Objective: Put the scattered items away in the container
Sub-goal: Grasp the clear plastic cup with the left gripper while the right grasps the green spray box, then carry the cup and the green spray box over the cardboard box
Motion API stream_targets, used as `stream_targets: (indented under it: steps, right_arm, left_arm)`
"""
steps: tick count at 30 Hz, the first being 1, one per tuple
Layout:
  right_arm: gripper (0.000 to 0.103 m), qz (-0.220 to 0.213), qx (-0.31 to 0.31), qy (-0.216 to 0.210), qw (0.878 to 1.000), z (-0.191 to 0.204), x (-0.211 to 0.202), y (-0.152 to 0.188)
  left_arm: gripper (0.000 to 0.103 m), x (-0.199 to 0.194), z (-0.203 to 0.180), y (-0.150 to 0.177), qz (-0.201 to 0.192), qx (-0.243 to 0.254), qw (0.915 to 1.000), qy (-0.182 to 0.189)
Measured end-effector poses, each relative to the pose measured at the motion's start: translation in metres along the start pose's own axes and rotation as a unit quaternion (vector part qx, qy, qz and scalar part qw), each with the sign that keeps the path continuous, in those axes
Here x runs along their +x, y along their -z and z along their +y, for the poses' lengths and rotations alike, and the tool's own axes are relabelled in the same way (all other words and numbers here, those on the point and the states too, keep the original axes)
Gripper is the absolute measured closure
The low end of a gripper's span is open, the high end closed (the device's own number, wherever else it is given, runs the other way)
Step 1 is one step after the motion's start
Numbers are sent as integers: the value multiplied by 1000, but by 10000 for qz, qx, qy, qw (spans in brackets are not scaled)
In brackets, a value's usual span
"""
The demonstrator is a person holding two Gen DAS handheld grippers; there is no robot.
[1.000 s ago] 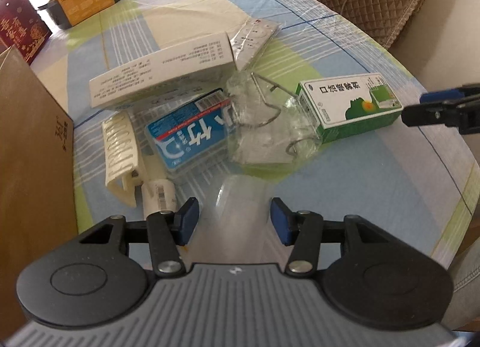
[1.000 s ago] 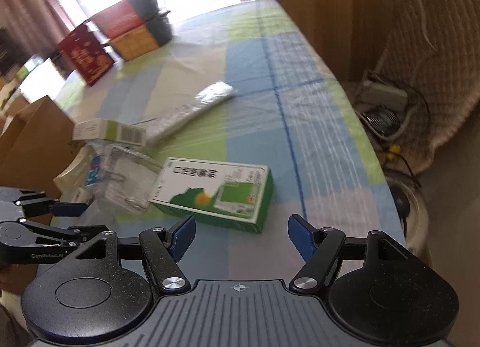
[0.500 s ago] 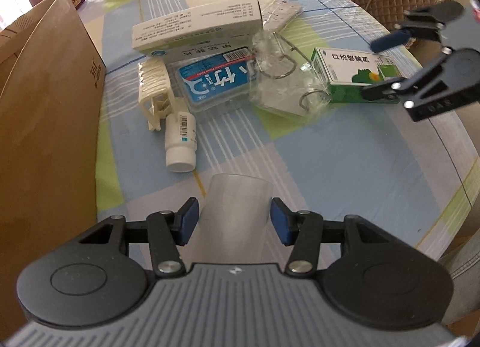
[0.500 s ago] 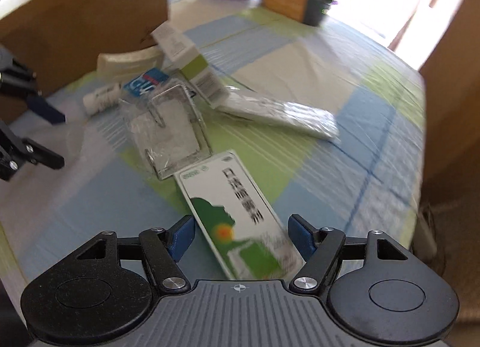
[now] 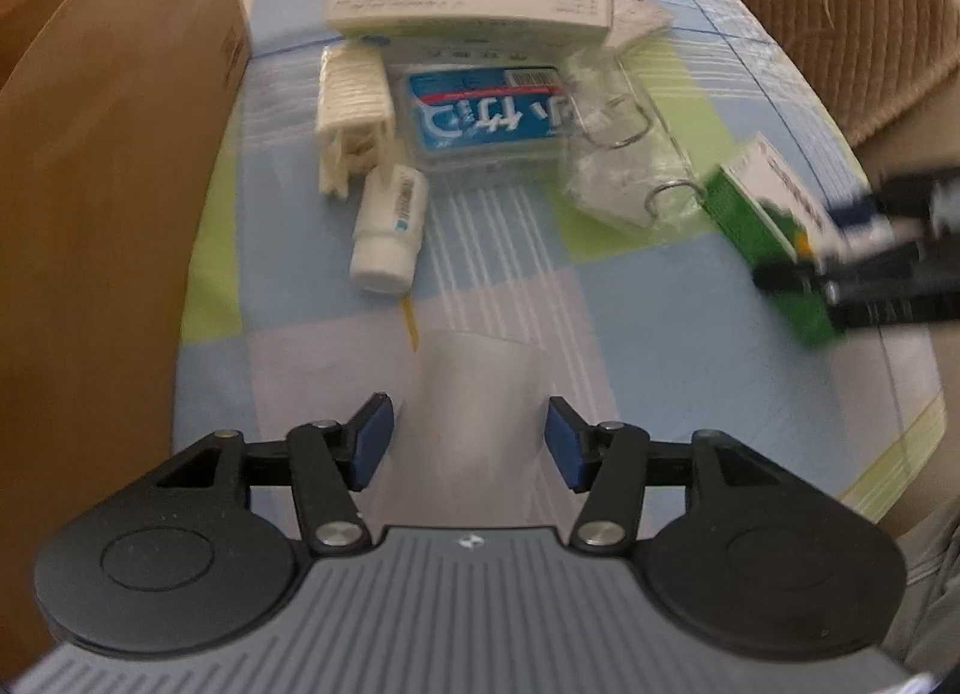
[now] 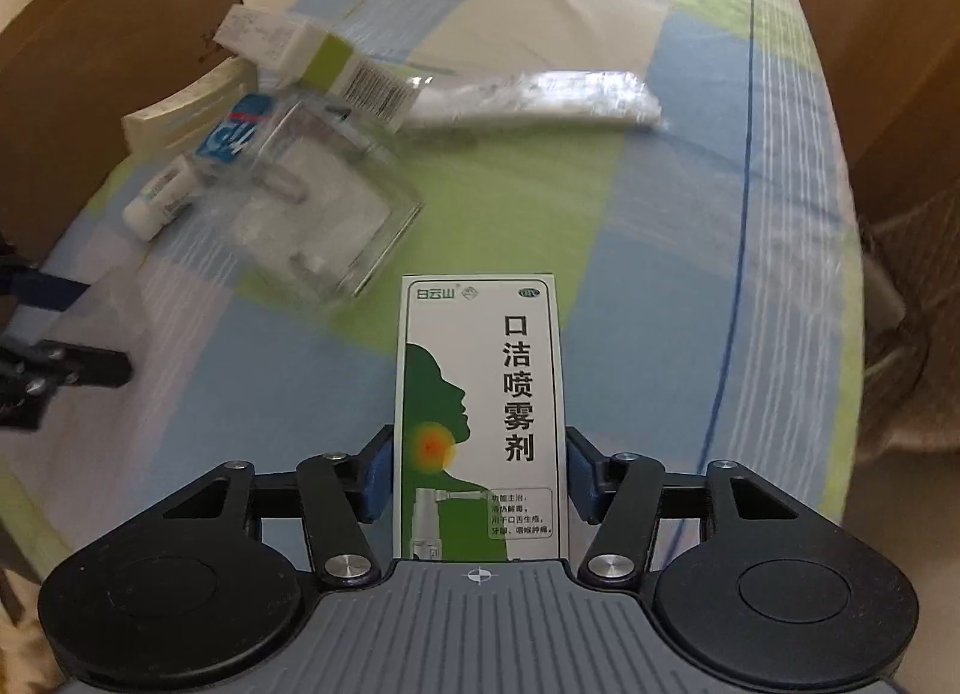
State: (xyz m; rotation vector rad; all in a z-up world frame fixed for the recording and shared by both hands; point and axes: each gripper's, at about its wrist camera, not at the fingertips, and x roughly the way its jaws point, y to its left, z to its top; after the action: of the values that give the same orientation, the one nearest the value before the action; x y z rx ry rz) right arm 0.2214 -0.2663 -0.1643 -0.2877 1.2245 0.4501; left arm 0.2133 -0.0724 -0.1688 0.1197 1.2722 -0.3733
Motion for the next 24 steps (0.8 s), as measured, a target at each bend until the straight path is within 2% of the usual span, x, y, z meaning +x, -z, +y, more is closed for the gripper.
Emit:
stream_targets:
  steps: [4, 10, 14, 17, 21, 24]
  right_arm:
    - [42, -189, 200, 105, 9996, 2, -2, 8]
    - [45, -230, 991, 53, 9948, 6, -13, 10]
    - [45, -210, 1875, -288, 9816, 2, -22, 19]
    - [45, -301, 2371, -431, 9701, 0, -36, 27]
    - [45, -478, 2848, -600, 9555, 7, -56, 35]
    - [45, -588, 2994, -690, 9498, 19, -68, 38]
  left_arm:
    - [53, -2, -2, 4, -72, 91, 9999, -47]
    - [56, -2, -19, 9, -118, 686, 9972, -287]
    - [56, -12, -20, 16, -151, 519, 9985, 42]
    - [56, -26, -19, 17, -293, 457, 9985, 107]
    - [56, -50, -11, 14, -523, 357, 9978, 187]
    - [56, -70, -4, 9, -725, 307, 9966, 241]
